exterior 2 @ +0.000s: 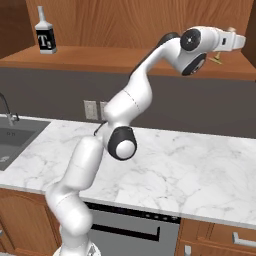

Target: Get the candle and the liquor from the cabinet and move them to the dining counter.

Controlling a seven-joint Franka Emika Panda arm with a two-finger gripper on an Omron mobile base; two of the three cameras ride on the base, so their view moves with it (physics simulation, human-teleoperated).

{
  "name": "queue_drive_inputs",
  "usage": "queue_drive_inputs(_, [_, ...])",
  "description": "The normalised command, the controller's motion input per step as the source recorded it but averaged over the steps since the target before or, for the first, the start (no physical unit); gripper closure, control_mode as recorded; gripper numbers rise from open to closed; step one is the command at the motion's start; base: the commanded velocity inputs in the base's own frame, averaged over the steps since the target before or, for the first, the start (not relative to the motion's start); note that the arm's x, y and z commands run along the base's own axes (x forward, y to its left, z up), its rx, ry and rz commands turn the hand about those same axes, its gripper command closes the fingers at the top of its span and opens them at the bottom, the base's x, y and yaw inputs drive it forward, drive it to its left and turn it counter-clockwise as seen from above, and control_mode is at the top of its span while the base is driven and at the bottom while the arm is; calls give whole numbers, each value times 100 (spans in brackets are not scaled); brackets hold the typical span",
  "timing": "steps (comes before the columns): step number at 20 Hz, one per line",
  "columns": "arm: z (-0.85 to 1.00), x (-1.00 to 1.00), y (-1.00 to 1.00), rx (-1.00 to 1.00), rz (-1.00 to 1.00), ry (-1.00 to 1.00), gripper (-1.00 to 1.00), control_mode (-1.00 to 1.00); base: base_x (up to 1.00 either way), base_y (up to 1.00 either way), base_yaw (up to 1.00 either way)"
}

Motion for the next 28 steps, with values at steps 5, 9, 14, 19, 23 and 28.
queue_drive_inputs(5, [9, -13, -4, 0, 0, 6, -100, -100, 0, 0, 0])
queue_drive_inputs(9, [22, -31, 0, 0, 0, 0, -100, -100, 0, 0, 0])
queue_drive_inputs(14, [20, -58, 0, 0, 0, 0, -100, -100, 0, 0, 0])
queue_drive_inputs(19, [22, -33, 0, 0, 0, 2, -100, -100, 0, 0, 0])
queue_drive_inputs(23, [11, -3, 15, 0, 0, 9, -100, -100, 0, 0, 0])
queue_drive_inputs(28, [0, 0, 34, 0, 4, 13, -100, -100, 0, 0, 0])
